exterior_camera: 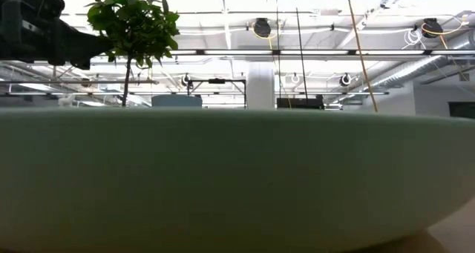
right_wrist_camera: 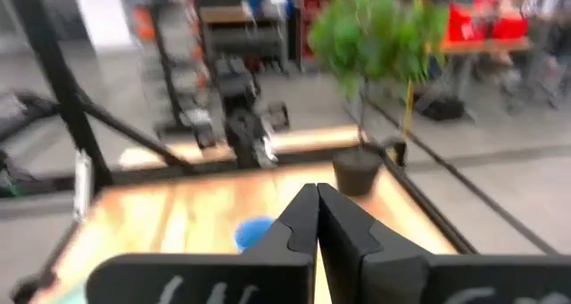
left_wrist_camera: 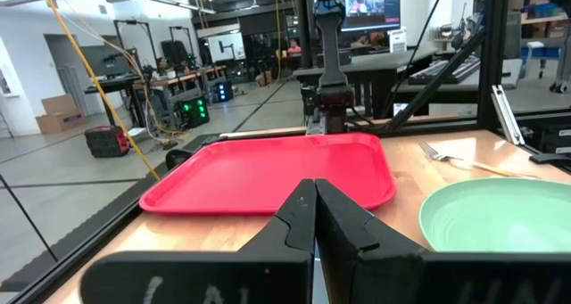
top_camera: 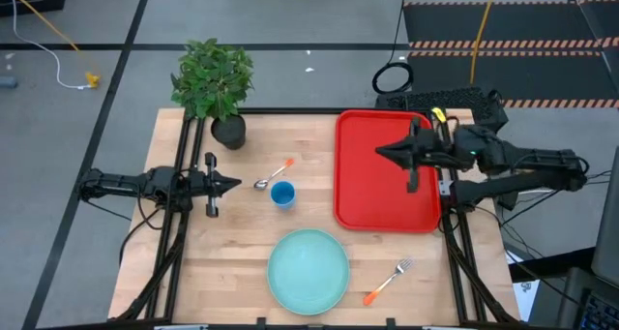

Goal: Pick and place plate/cup/fork/spoon on tray
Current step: Put the blue cup on the red tray

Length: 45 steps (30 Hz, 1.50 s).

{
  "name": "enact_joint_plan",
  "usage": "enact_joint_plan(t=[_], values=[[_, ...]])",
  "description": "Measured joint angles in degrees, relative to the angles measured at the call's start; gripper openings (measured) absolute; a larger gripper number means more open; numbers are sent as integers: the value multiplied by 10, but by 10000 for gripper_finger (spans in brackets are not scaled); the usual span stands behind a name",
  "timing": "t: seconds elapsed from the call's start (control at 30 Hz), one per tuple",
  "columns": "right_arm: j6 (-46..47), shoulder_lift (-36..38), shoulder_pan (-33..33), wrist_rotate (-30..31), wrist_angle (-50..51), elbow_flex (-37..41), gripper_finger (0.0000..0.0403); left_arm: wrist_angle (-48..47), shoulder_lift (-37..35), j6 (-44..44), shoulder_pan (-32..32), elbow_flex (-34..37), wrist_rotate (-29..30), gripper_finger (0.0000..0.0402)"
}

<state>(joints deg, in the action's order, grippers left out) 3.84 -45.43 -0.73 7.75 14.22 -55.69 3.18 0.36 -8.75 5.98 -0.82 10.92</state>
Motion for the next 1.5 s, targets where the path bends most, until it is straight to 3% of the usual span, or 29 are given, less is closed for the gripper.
enact_joint_plan(t=[0.17, 0.47, 0.6, 0.77, 0.93, 1.17, 1.5], values=[[26, -59, 0, -1, 62, -38, 0, 30, 0, 58, 0, 0, -4, 3], [99, -123, 1, 0, 26, 29, 0, 13, 40, 115, 0, -64, -19, 3], [134, -139, 2, 0, -26, 97, 0, -19, 113, 117, 0, -138, -19, 3], [94, -157, -22, -3, -136, 138, 0, -81, 233, 90, 0, -254, -19, 3], [144, -176, -22, -4, -117, 141, 0, -148, 354, 54, 2, -358, -20, 4], [180, -196, 33, -5, -173, 208, 0, -157, 512, 43, 33, -391, -25, 56], [159, -195, 34, -4, -224, 224, 0, -183, 697, 43, 36, -447, -24, 133]])
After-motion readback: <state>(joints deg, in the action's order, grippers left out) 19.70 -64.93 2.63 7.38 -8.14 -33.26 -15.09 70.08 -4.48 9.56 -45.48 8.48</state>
